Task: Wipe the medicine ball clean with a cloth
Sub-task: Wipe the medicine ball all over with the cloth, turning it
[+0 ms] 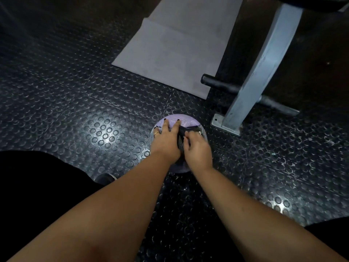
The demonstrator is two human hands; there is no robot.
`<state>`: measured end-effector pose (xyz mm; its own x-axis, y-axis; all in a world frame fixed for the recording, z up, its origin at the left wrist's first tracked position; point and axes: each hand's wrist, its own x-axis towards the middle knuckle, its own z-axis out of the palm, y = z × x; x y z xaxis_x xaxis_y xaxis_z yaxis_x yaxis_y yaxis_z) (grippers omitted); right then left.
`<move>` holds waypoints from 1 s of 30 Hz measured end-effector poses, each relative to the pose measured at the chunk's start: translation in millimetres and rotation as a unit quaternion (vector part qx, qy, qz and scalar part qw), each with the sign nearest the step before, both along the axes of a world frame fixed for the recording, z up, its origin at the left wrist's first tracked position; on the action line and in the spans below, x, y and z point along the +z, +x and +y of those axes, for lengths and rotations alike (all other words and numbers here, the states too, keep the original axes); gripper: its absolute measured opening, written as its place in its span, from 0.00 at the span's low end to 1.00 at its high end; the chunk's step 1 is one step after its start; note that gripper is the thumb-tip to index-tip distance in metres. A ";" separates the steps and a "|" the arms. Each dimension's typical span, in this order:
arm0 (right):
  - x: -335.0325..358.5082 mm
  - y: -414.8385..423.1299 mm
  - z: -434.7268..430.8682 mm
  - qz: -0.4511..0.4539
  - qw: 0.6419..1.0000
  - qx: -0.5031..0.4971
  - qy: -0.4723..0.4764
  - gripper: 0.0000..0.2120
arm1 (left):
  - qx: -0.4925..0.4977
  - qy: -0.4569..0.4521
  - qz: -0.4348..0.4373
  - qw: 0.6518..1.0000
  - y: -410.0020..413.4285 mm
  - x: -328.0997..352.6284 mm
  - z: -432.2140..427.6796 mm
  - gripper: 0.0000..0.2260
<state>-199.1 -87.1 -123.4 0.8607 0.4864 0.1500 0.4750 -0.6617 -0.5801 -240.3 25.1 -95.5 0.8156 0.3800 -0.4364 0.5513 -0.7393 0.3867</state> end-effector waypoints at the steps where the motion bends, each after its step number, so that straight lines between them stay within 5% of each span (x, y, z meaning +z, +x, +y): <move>1: -1.6 -4.0 -2.8 -0.002 1.000 0.012 0.004 0.07 | -0.001 0.003 0.000 1.000 0.1 0.6 -0.4 0.37; 7: -4.6 5.6 -12.1 -0.068 0.997 0.038 -0.003 0.06 | -0.002 0.009 0.003 1.000 -2.0 0.0 -3.6 0.39; 17: 1.5 52.0 -3.8 0.047 0.994 -0.088 -0.045 0.09 | 0.004 0.001 0.010 1.000 -5.4 -1.6 -7.1 0.51; 30: -9.4 -8.3 -18.0 -0.086 0.995 0.056 0.000 0.06 | 0.028 -0.001 0.001 1.000 -2.6 -4.0 2.8 0.40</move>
